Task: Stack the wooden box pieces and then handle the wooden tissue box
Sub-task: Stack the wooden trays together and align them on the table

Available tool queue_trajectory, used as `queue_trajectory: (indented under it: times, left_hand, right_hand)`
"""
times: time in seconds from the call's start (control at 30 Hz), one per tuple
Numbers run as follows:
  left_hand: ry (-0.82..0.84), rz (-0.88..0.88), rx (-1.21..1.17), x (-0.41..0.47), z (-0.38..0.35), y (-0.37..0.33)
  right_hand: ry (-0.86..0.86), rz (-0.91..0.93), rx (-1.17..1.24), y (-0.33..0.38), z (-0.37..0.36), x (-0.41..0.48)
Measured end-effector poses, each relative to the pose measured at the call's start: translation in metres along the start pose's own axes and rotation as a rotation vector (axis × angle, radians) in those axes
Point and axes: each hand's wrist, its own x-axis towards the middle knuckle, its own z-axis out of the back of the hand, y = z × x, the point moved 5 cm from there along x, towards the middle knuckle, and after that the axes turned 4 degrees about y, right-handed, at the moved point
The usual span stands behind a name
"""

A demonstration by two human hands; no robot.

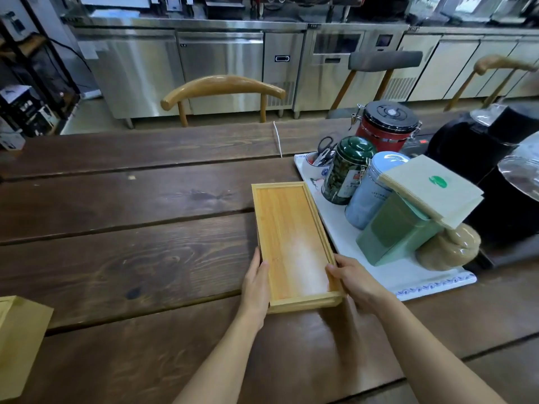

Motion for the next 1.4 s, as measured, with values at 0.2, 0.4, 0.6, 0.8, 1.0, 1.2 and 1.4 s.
queue_trajectory:
  times: [0.2,0.4,0.6,0.8,1.0,1.2,1.4]
  left_hand:
    - [0.017,-0.015,-0.013,0.015,-0.018,-0.007]
    - [0.007,-0.035,-0.038,0.018,-0.027,-0.012]
    - [0.011,-0.046,-0.037,0.02,-0.035,-0.011]
    - [0.004,-0.042,-0.026,0.022,-0.036,-0.008]
    - [-0.024,-0.031,-0.03,0.019,-0.039,-0.008]
    - [-0.03,-0.025,-0.025,0.016,-0.042,-0.011]
    - [0.003,-0.051,0.091,0.011,-0.042,-0.02]
  right_hand:
    - [-0.031,-0.07,-0.082,0.015,0.022,0.019]
    - [-0.105,-0.061,-0.205,0.027,0.037,0.029]
    - [-0.18,-0.045,-0.227,0.025,0.042,0.033]
    - [-0.181,-0.057,-0.203,0.024,0.042,0.031]
    - [-0.215,0.0,-0.223,0.026,0.042,0.026]
    - [-0.217,0.004,-0.224,0.022,0.042,0.028]
    - [-0.217,-0.013,-0.282,0.02,0.04,0.03]
